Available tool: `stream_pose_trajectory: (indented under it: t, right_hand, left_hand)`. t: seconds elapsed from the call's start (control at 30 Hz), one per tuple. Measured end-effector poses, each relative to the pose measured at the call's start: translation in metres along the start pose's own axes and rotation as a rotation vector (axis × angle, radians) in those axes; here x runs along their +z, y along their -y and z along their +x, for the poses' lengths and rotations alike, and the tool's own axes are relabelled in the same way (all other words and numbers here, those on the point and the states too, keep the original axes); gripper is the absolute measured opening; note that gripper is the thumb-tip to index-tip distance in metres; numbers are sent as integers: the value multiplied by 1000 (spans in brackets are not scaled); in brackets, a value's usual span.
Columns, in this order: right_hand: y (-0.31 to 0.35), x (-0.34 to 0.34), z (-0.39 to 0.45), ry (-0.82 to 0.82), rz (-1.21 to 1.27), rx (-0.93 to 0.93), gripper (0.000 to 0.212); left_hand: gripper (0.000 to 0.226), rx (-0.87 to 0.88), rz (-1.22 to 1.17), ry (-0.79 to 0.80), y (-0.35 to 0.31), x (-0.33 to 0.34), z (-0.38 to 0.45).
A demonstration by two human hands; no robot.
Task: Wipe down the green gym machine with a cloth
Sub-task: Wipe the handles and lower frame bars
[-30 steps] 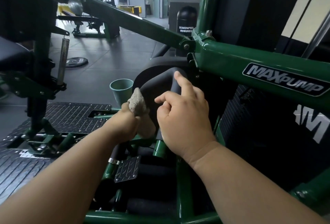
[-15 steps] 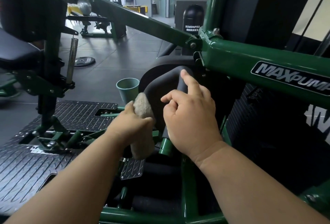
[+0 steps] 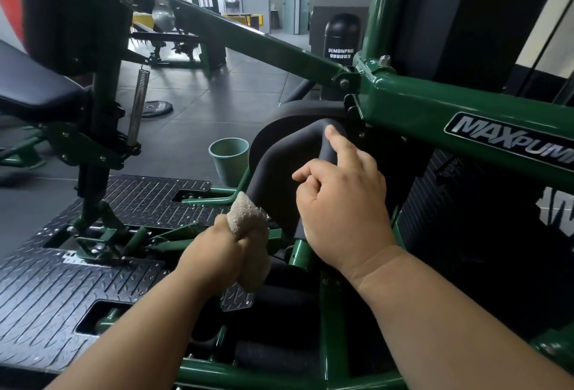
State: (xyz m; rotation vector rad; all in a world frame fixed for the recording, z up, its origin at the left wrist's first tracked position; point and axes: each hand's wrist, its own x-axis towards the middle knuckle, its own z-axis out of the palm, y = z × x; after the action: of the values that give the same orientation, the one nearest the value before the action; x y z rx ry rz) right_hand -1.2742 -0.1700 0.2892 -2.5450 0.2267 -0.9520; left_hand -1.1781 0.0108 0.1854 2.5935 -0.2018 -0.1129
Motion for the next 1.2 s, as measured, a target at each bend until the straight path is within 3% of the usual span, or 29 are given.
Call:
stream_pose_trajectory:
  t: [0.17,0.23,0.33,0.37,0.5,0.6,0.73,0.83,0.93,1.03,1.2]
  right_hand:
    - [-1,1,3,9,-137,-73,34]
    - [0,0,4,24,-179,-83,45]
    - [3,-3,5,54,-277,-117,62]
    - [5,-5,6,82,-319,-122,66]
    - [25,-19,8,344,-542,-83,71]
    - [35,-23,7,421,-663,-150,72]
    - [37,-23,16,511,-623,-125,50]
    - [43,-23,19,568,-679,-140,45]
    - [53,-23,22,649,-733,-139,42]
    - [63,-21,25,709,-867,-173,36]
    - [92,8,-6,741,-839,-387,34]
  left_hand:
    - [24,199,79,178,19,-7,-2]
    - [36,156,54,217,31,-5,-6]
    - [75,101,-176,257,42,-7,-16]
    - [78,87,-219,287,42,-10,-20]
    - [64,13,-314,376,61,-2,-15]
    - [57,-26,-450,450,70,2,-16]
    - [48,-86,-539,519,72,-7,-31]
    - [46,-100,-596,513,77,-8,-38]
    - [55,-53,-401,446,77,-9,-34]
    - [39,-14,-70,364,63,-14,-35]
    - [28,-16,-94,330,46,-6,-39]
